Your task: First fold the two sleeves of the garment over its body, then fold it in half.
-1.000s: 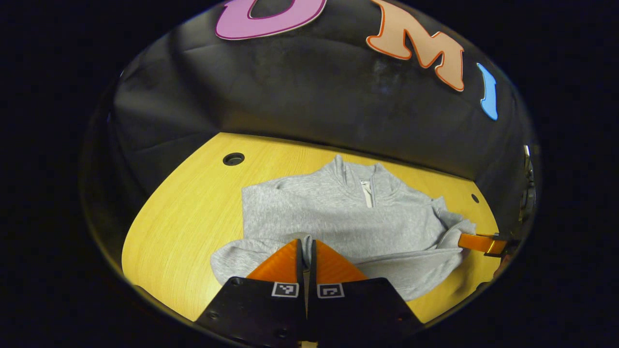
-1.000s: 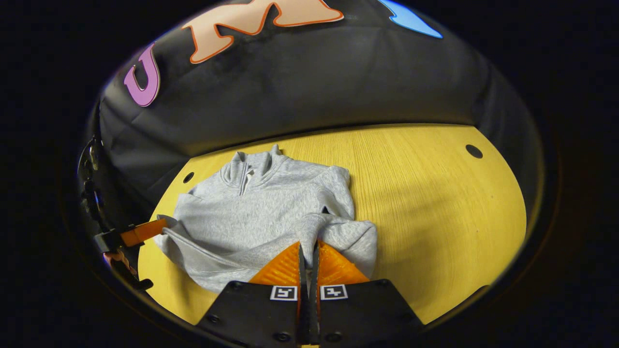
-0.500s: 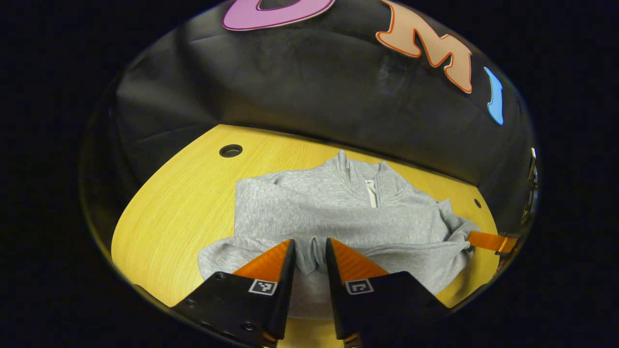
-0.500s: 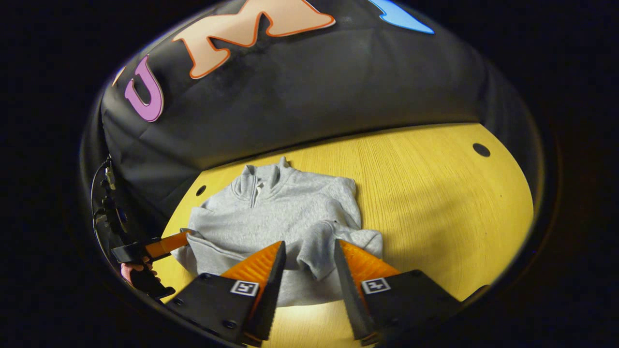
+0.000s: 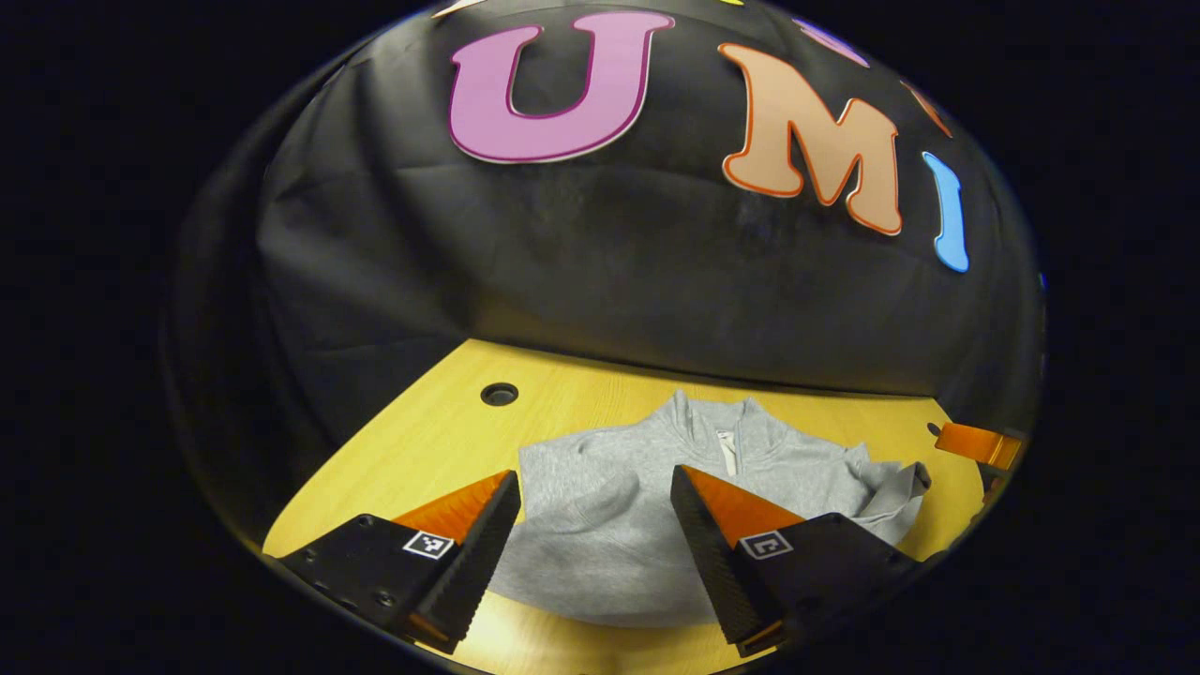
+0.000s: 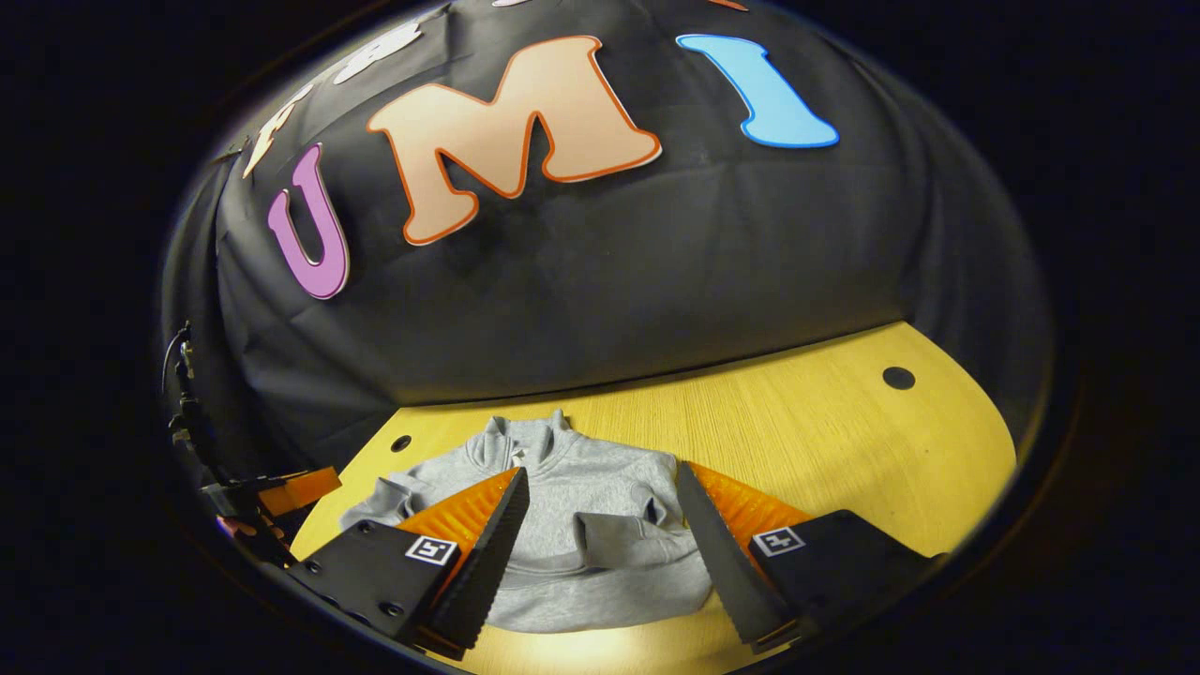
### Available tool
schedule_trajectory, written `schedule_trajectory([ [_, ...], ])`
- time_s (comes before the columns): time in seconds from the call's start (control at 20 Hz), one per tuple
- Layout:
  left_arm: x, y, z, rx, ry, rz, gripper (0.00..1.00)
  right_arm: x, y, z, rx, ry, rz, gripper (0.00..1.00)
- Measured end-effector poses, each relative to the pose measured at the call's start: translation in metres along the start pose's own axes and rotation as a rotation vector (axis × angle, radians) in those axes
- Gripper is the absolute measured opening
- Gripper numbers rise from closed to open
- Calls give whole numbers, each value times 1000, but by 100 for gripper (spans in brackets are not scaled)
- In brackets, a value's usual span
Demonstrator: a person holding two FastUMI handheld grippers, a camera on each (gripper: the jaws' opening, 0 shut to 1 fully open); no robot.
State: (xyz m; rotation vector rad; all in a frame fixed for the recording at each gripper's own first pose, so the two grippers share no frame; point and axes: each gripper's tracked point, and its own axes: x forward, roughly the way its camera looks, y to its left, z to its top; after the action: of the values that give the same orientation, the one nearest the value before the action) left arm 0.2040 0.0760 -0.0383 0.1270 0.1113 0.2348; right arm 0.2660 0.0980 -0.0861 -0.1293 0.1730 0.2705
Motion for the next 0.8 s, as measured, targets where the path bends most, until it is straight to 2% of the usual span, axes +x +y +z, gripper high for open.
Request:
schedule_trajectory([
  [0.2, -45, -5, 20, -6, -42, -29, 94, -46, 18, 19, -64, -51, 20, 98],
  [0.45, -102, -5, 37, 23, -77, -51, 94, -110, 40, 39, -144, -153, -4, 98],
  [0.55, -128, -8, 39, 19, -90, -66, 94, -133, 52, 35, -128, -158, 5, 95],
  [0.6, -139, -7, 38, 14, -95, -66, 94, -144, 57, 33, -110, -161, 8, 98],
  [0.8, -184, -7, 8, 24, -71, -53, 94, -190, 64, 25, -73, -192, -17, 98],
])
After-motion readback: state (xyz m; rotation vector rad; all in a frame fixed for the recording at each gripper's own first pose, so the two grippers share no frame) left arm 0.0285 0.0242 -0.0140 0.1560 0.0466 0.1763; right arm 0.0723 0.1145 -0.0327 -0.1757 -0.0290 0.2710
